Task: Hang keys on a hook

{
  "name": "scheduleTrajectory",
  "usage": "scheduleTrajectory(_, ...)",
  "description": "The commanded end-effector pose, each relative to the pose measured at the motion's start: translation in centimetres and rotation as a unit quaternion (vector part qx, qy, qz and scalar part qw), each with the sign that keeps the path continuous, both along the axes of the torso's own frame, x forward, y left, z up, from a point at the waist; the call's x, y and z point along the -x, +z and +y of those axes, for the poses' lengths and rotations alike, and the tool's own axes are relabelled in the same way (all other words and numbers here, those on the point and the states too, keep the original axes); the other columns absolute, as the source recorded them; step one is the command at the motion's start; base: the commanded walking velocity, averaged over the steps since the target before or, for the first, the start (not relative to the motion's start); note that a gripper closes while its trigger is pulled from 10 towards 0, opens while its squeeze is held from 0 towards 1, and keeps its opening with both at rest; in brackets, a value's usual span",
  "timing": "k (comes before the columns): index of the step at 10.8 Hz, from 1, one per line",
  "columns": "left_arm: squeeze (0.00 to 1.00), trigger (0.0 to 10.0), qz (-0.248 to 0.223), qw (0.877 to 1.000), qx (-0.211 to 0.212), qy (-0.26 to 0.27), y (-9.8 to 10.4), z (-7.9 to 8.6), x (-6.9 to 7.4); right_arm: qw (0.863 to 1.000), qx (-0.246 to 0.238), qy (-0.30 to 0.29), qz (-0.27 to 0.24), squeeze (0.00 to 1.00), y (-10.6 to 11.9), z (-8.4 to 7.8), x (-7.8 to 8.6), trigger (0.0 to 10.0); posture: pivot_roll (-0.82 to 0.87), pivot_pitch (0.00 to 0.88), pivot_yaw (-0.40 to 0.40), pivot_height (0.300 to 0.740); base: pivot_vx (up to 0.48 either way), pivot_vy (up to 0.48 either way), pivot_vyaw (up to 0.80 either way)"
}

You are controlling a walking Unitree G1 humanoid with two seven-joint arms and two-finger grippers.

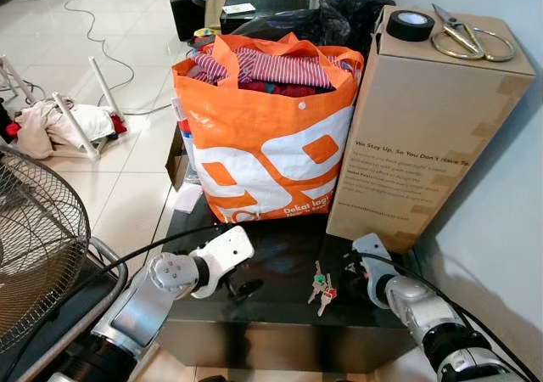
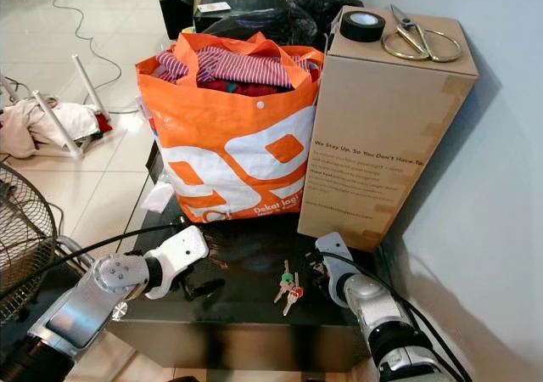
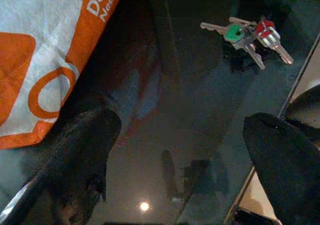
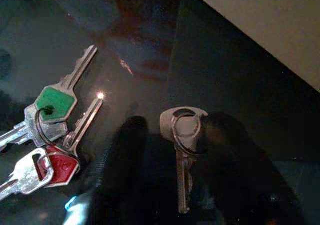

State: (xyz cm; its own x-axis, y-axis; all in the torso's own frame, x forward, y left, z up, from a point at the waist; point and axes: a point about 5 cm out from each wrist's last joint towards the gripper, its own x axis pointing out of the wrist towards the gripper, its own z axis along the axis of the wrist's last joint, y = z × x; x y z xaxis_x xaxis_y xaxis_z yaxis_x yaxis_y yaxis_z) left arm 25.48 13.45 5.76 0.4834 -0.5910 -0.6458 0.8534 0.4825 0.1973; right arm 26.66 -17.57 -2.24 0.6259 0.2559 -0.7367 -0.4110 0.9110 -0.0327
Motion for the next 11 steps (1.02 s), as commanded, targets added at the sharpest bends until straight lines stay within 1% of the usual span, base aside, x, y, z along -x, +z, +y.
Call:
scheduleTrajectory(1, 0.00, 10.0, 0.006, 1.000, 0.000, -0.008, 0.02, 0.09, 0.17, 1.000, 0.004, -0.002, -0.004, 1.00, 0.19, 0.01, -0.36, 10.0, -0.08, 0.000, 0.044, 0.740, 0.000, 0.000, 0.00)
scheduleTrajectory(4, 0.00, 10.0, 0.033, 0.999, 0.021, -0.037, 0.04, -0.01, 0.53, 1.000, 0.014, -0.004, -0.007, 1.00, 0.26, -0.32, -0.52, 10.0, -0.08, 0.000, 0.048, 0.740, 0.000, 0.000, 0.00)
scheduleTrajectory(5, 0.00, 10.0, 0.035, 0.998, 0.023, -0.041, 0.13, 0.16, 0.52, 1.000, 0.019, -0.004, -0.007, 0.00, 0.22, -0.29, -0.56, 10.0, -0.08, 0.000, 0.051, 0.740, 0.000, 0.000, 0.00)
scheduleTrajectory(6, 0.00, 10.0, 0.036, 0.998, 0.024, -0.042, 0.13, 0.19, 0.49, 1.000, 0.021, -0.004, -0.007, 0.00, 0.15, -0.14, -0.56, 10.0, -0.08, 0.000, 0.052, 0.740, 0.000, 0.000, 0.00)
scheduleTrajectory(7, 0.00, 10.0, 0.037, 0.998, 0.025, -0.043, 0.16, 0.23, 0.42, 1.000, 0.013, -0.004, -0.004, 0.00, 0.05, 0.21, -0.55, 4.2, -0.08, 0.000, 0.051, 0.740, 0.000, 0.000, 0.00)
scheduleTrajectory(8, 0.00, 10.0, 0.038, 0.998, 0.025, -0.043, 0.19, 0.24, 0.36, 1.000, 0.011, -0.005, -0.002, 0.00, 0.02, 0.31, -0.57, 2.0, -0.08, 0.000, 0.049, 0.740, 0.000, 0.000, 0.00)
scheduleTrajectory(9, 0.00, 10.0, 0.038, 0.998, 0.025, -0.043, 0.19, 0.27, 0.33, 1.000, 0.011, -0.007, -0.001, 0.00, -0.05, 0.35, -0.57, 0.0, -0.08, 0.000, 0.049, 0.740, 0.000, 0.000, 0.00)
scheduleTrajectory(11, 0.00, 10.0, 0.038, 0.998, 0.025, -0.042, 0.19, 0.32, 0.33, 1.000, 0.012, -0.010, 0.003, 0.00, -0.17, 0.33, -0.51, 0.0, -0.07, 0.000, 0.050, 0.740, 0.000, 0.000, 0.00)
